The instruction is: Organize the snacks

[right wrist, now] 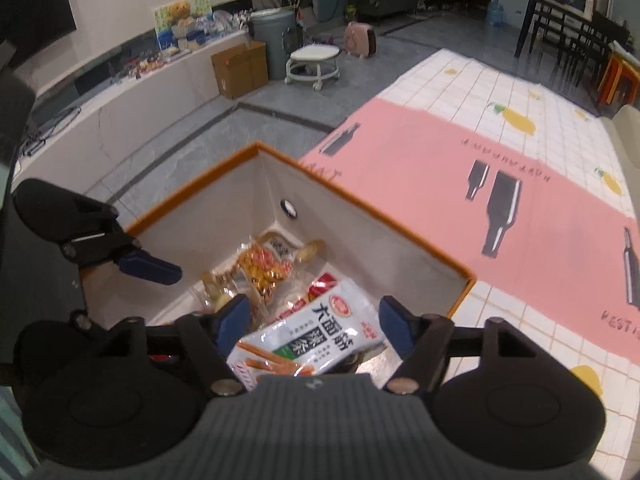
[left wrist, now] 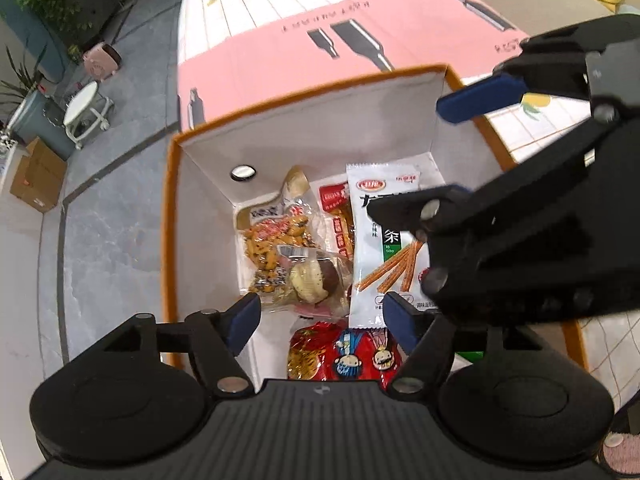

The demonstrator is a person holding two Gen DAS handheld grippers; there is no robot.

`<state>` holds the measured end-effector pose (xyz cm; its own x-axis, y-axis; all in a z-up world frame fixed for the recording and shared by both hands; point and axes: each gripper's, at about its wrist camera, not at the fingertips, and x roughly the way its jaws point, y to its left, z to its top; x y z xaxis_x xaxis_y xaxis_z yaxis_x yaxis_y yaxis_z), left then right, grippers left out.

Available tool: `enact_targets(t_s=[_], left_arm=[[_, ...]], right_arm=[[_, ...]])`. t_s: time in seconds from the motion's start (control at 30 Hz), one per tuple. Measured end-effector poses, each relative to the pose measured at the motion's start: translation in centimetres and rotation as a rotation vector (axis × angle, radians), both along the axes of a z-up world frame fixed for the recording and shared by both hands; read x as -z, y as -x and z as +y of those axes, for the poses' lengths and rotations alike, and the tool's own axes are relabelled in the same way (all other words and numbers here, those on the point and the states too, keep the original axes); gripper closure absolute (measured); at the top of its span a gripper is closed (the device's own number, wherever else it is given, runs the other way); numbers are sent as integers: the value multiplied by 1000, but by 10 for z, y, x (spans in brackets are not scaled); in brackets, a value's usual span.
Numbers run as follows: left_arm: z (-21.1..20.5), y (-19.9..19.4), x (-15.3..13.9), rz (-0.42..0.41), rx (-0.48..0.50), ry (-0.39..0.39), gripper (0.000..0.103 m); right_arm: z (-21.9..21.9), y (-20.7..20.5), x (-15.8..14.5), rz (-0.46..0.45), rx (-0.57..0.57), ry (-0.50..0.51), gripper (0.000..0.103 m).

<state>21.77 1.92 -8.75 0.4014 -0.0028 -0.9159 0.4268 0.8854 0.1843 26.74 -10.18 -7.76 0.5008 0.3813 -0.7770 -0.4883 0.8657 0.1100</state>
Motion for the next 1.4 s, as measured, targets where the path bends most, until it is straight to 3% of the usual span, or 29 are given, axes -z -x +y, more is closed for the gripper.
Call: enact_targets(t_s=[0.23,0.5,0.77,1.07,1.27,1.4], left_arm=[[11,29,-37,-128,-85,73,20],[21,81,-83,-361,-231,239,20],[12,123,-110,-564,-313,171,20],[-12,161,-123,-591,-293,163,14],[-24,173,-111,-531,-259,85,14],[-27,178,-94,-486,-253,91,14]], right_arm=[[-14,23,-43,-86,55,-73,26],[-30,74,-91,-219,96,-153,19],[-54,136,-113,-318,118,-175,13],[-72,203,-102,-334,129,-120,4],[-77,233,-85,-313,143,-64,4],[-83,245,-70,-267,149,-63,4]])
